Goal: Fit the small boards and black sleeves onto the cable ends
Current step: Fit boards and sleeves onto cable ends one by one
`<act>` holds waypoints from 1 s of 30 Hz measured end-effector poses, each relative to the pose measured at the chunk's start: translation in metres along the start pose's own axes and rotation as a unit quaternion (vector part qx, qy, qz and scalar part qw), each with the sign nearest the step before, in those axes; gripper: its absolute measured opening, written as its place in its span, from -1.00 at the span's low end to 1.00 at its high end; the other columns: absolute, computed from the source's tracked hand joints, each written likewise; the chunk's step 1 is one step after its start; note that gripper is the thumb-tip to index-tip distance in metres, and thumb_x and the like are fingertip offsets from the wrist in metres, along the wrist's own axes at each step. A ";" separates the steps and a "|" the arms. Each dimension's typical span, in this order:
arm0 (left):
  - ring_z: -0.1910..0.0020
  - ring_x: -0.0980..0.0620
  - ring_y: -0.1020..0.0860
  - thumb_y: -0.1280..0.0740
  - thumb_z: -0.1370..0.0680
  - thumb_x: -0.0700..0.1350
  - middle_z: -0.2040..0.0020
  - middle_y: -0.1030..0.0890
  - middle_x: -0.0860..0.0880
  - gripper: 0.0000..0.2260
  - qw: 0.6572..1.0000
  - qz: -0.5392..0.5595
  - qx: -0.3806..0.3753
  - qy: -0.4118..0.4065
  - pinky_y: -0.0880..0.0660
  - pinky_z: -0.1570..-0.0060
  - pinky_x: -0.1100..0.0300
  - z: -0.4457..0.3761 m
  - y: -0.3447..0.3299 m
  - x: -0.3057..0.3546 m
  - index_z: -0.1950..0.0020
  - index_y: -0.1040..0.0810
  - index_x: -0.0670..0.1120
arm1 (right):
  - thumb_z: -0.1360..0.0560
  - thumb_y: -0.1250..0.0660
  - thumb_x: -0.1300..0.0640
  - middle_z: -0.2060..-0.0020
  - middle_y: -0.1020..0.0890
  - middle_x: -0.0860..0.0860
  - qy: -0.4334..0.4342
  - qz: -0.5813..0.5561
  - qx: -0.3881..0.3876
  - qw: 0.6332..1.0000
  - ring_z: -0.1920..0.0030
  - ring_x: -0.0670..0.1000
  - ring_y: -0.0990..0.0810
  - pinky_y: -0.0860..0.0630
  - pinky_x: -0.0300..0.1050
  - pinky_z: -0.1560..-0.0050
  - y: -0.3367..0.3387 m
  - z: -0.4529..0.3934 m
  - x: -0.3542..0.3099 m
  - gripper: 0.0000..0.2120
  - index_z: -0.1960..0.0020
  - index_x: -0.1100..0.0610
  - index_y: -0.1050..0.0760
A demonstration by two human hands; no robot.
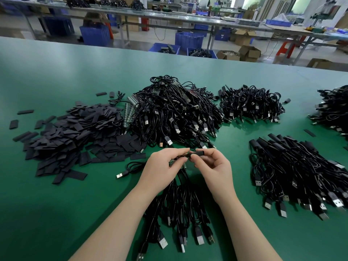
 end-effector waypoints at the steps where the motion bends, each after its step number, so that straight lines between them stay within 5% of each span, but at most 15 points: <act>1: -0.13 0.41 -0.50 -0.40 -0.55 -0.10 -0.04 -0.58 0.34 -0.71 1.000 0.002 0.002 -0.001 -0.35 -0.10 0.55 0.001 0.000 0.001 -0.23 -0.60 0.17 | -0.46 -0.50 0.25 0.18 -0.73 0.05 -0.001 -0.001 -0.004 1.000 0.14 -0.05 -0.71 -0.57 -0.31 0.11 0.000 0.000 0.000 -0.84 0.09 0.00 -0.64; 6: -0.06 0.38 -0.55 -0.44 -0.51 0.00 0.01 -0.65 0.28 -0.67 0.999 0.025 0.033 0.017 -0.39 -0.08 0.52 0.002 0.004 0.004 -0.27 -0.58 0.15 | -0.47 -0.48 0.24 0.13 -0.74 0.09 -0.006 -0.029 -0.028 0.999 0.06 0.02 -0.72 -0.59 -0.25 0.06 -0.002 -0.001 -0.001 -0.80 0.10 -0.07 -0.65; 10: 0.08 0.32 -0.58 -0.44 -0.45 0.16 0.13 -0.66 0.27 -0.82 0.995 -0.064 0.069 0.032 -0.33 0.02 0.58 0.002 0.012 0.001 0.01 -0.68 0.15 | -0.38 -0.51 0.07 0.14 -0.74 0.08 -0.008 -0.037 -0.029 0.999 0.07 0.03 -0.72 -0.59 -0.24 0.06 -0.003 0.000 0.000 -0.88 0.10 -0.07 -0.65; 15: 0.02 0.30 -0.57 -0.46 -0.46 0.09 0.07 -0.65 0.24 -0.81 0.999 -0.035 0.013 -0.005 -0.50 0.02 0.32 0.002 0.006 0.010 -0.06 -0.68 0.15 | -0.47 -0.50 0.19 0.17 -0.72 0.16 -0.012 -0.049 -0.009 0.999 0.10 0.01 -0.70 -0.59 -0.23 0.05 0.000 -0.002 0.004 -0.86 0.08 -0.04 -0.66; 19: -0.11 0.31 -0.53 -0.36 -0.54 0.03 -0.09 -0.64 0.21 -0.74 0.999 -0.050 -0.005 -0.018 -0.43 -0.09 0.45 0.001 0.003 0.011 -0.23 -0.62 0.10 | -0.49 -0.46 0.26 0.20 -0.72 0.11 -0.025 -0.079 0.009 0.997 0.08 0.04 -0.73 -0.59 -0.26 0.07 0.003 -0.004 0.007 -0.87 0.03 0.07 -0.64; 30: -0.01 0.27 -0.56 -0.41 -0.51 -0.02 0.07 -0.66 0.20 -0.85 0.997 -0.060 0.036 -0.035 -0.46 0.01 0.40 0.003 0.005 0.017 -0.06 -0.69 0.07 | -0.46 -0.50 0.22 0.21 -0.72 0.03 -0.011 -0.070 -0.005 0.998 0.12 0.01 -0.72 -0.56 -0.30 0.13 -0.001 -0.001 0.004 -0.86 0.05 0.01 -0.68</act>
Point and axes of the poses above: each hand's wrist, its own z-axis away from the middle knuckle, its own y-axis out of the back of the hand, x = y × z, the point moved 6 cm from there along -z, towards the middle knuckle
